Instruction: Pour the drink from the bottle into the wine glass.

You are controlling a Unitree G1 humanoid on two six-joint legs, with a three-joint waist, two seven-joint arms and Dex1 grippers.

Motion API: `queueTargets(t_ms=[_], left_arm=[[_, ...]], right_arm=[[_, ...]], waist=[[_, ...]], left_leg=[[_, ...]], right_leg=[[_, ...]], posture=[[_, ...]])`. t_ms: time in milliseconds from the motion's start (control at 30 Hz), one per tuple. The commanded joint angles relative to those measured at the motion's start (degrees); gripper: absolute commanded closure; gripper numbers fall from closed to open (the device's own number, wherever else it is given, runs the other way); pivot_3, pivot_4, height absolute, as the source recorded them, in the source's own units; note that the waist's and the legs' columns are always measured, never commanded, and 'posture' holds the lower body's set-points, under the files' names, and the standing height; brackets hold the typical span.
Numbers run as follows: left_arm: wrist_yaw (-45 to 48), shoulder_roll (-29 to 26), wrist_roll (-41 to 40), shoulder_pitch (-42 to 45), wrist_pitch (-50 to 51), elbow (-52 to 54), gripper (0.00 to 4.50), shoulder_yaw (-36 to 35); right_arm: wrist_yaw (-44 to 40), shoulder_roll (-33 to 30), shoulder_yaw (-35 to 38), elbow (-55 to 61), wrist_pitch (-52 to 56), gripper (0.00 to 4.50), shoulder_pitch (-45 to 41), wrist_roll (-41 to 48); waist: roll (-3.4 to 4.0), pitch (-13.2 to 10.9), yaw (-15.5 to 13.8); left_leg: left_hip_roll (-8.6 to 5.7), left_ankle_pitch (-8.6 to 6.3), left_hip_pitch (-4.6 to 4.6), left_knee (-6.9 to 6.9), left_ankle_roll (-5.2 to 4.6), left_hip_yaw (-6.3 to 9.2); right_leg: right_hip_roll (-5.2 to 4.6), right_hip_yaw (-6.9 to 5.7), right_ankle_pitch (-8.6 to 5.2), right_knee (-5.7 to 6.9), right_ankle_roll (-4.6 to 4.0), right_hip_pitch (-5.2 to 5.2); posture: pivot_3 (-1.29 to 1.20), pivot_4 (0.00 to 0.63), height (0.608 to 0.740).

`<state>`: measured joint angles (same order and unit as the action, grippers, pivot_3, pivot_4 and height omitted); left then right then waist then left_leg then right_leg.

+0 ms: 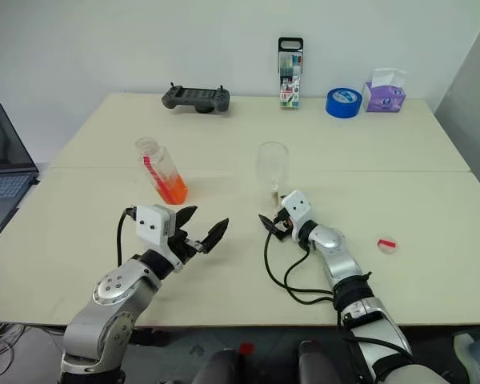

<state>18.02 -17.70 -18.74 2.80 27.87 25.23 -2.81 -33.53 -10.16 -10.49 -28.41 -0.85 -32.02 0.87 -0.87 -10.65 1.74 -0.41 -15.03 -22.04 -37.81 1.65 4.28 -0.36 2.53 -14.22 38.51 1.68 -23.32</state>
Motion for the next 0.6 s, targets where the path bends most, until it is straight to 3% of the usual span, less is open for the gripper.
queueTargets(t_ms=[33,200,300,433,600], left_arm=[[-1.94,0.74,2.59,0.04,-4.28,-1.56,0.00,-1.34],[-5.06,1.84,6.61,0.54,-9.01,-5.22,0.00,-1.74],[-7.33,2.63,7.98,0.68,-10.62,-6.28,0.00,-3.13],[-11.73,2.82,11.15,1.44,-13.01,-8.10,0.00,-5.81],[-12.38,3.35,9.79,5.33,-14.20,-10.92,0.00,-7.98]], right_arm=[[-2.47,-2.87,-0.56,15.47,9.41,0.06,3.57,1.00],[-5.29,-12.25,3.58,41.58,28.28,0.06,10.73,6.21],[-7.20,-19.99,10.88,56.03,43.36,0.06,9.18,14.12],[-10.26,-28.31,21.09,62.29,60.82,0.06,-4.94,29.16],[-12.90,-29.75,19.47,56.38,64.23,0.06,-20.80,36.43]], waist=[[0.00,0.00,0.00],[0.00,-0.01,-0.25],[0.05,-0.04,-0.28],[0.07,-0.09,0.04],[-0.01,-0.04,-0.11]], left_leg=[[0.00,0.00,0.00,0.00,0.00,-0.01],[-0.04,0.00,-0.11,-0.02,0.01,0.09],[0.02,0.00,-0.20,0.00,0.00,0.10],[0.02,-0.01,-0.34,-0.03,-0.01,0.10],[0.09,-0.02,-0.39,0.08,-0.03,0.14]], right_leg=[[-0.01,0.01,0.00,0.01,0.00,0.00],[-0.12,-0.07,-0.05,-0.09,0.08,-0.01],[-0.18,-0.07,-0.15,-0.39,0.26,0.02],[-0.20,-0.11,-0.13,-0.47,0.23,-0.04],[-0.12,-0.35,-0.03,-0.59,0.05,0.02]], posture=[[0.00,0.150,0.740],[0.00,0.150,0.740],[0.00,0.150,0.740],[0.00,0.150,0.740],[0.00,0.150,0.740]])
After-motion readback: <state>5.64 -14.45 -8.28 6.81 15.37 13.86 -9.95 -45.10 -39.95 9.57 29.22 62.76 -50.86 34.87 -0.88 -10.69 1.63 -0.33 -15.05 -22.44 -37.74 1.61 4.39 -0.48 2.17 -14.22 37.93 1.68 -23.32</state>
